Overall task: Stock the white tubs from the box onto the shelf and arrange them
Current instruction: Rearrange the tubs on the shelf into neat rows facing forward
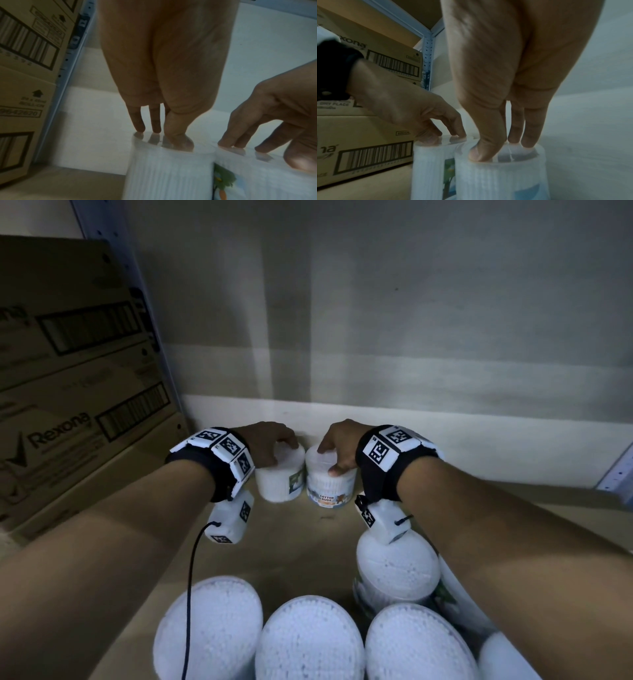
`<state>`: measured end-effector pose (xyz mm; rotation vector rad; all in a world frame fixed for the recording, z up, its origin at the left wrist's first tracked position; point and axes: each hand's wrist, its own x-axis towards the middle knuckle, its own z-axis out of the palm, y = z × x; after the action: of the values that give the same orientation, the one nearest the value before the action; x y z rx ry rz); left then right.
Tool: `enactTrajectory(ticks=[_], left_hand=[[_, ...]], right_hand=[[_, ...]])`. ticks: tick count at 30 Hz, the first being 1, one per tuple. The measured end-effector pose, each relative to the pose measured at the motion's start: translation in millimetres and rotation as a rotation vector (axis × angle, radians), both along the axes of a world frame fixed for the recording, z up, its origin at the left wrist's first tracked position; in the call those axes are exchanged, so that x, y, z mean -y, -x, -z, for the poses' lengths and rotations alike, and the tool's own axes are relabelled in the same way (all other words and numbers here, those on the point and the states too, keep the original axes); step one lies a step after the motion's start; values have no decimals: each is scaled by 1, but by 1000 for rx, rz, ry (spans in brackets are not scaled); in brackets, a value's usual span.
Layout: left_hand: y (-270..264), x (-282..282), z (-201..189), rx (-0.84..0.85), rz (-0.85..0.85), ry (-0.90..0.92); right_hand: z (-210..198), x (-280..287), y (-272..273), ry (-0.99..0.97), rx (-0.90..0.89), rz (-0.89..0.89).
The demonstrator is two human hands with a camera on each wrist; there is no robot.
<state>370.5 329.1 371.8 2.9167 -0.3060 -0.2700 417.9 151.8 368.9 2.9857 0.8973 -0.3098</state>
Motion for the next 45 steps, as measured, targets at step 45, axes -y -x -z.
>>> enactTrajectory(ticks=[45], left_hand=[[-1, 10, 7, 59, -155, -48]], right_hand=[[21, -7, -26, 63, 57, 31]])
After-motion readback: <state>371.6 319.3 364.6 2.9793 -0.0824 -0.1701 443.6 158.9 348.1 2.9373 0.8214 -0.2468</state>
